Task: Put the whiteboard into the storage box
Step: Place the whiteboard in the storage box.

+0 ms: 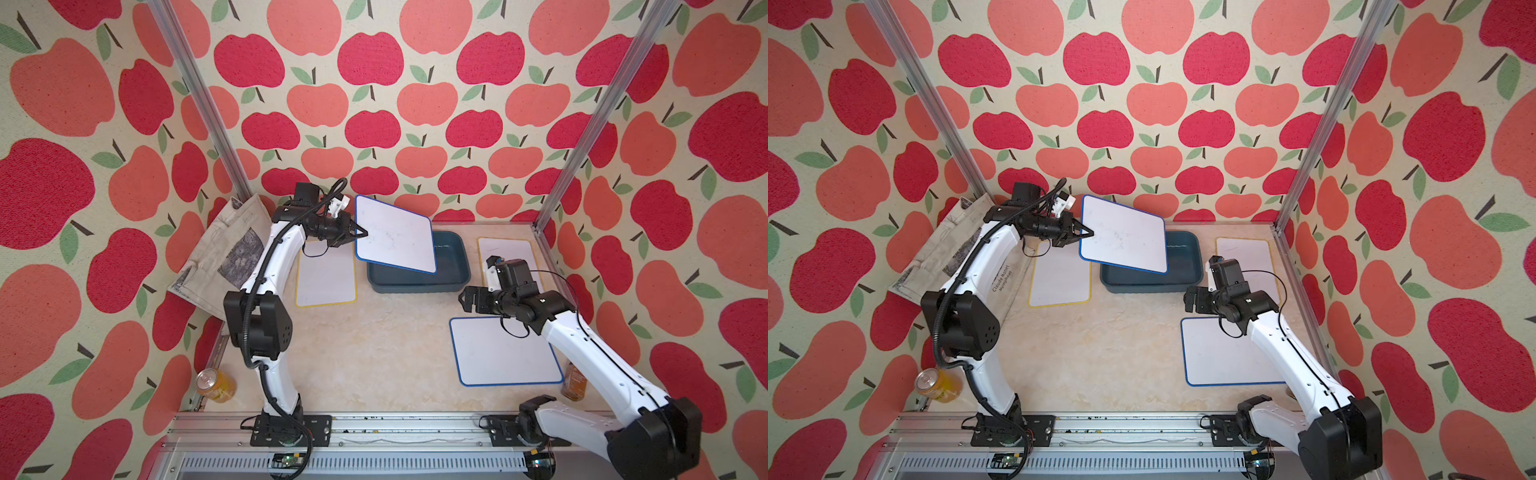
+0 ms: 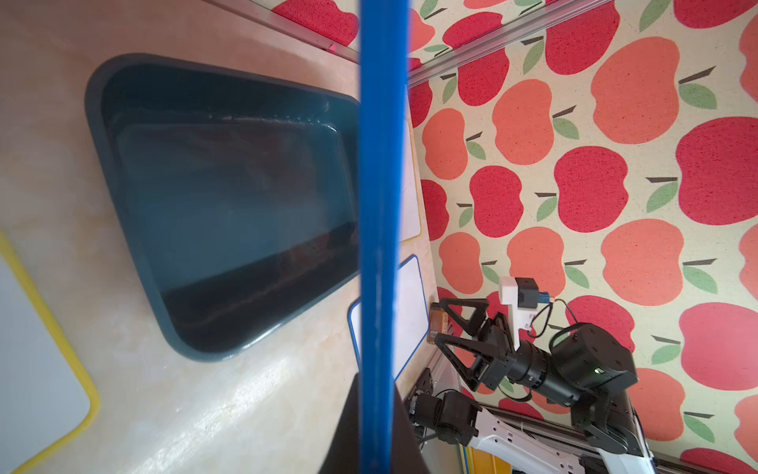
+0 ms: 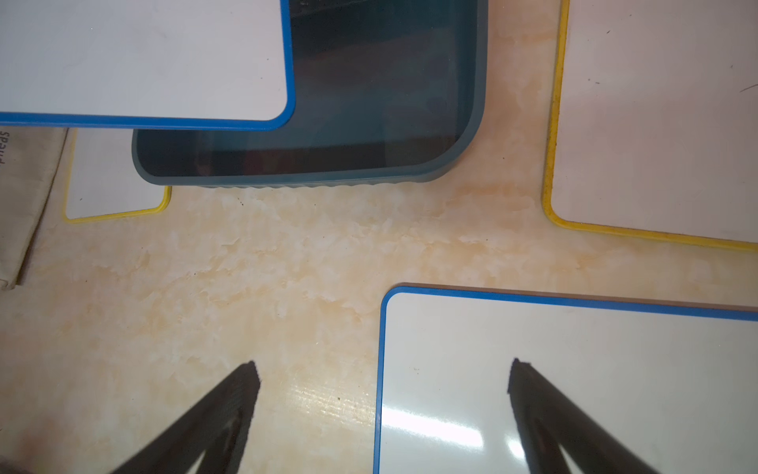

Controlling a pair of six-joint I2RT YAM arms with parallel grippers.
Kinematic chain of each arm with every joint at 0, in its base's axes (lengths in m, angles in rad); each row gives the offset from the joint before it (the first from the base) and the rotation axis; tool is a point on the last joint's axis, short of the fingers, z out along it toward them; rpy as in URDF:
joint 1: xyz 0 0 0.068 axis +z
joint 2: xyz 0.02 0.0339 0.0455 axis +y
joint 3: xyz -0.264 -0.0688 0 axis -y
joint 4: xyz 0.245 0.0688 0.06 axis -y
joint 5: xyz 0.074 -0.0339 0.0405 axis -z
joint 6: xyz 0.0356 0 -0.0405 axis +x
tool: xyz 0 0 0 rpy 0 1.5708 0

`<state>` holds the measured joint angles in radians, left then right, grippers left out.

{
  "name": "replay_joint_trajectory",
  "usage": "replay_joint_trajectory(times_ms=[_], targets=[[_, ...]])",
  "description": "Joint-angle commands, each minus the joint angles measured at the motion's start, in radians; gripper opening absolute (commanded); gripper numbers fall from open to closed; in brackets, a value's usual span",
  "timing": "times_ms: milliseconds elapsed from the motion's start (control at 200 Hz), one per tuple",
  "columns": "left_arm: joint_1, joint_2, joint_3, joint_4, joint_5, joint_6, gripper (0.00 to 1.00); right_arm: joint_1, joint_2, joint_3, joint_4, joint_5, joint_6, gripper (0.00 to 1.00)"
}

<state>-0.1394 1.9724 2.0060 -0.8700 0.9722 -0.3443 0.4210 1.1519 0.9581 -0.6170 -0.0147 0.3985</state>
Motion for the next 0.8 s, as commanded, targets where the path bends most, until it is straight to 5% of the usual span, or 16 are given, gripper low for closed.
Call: replay_joint_trajectory(times_ms=[0,265,795], targets=[[-0.034,0.125,0.193,-0.065,0.098,0.031,0.00,-0.026,0.017,0.034,-0.039,0.023,-0.033,0.99],[-0.065,0.394,0.520,-0.137,0.143,-0.006,0.00,-0.068,0.044,0.051,-0.059,0.015,-0.048,0.99],[-0.097,0.385,0.298,-0.015,0.194,-0.029,0.00,-0.074,0.065,0.047,-0.068,0.034,-0.053,0.99]])
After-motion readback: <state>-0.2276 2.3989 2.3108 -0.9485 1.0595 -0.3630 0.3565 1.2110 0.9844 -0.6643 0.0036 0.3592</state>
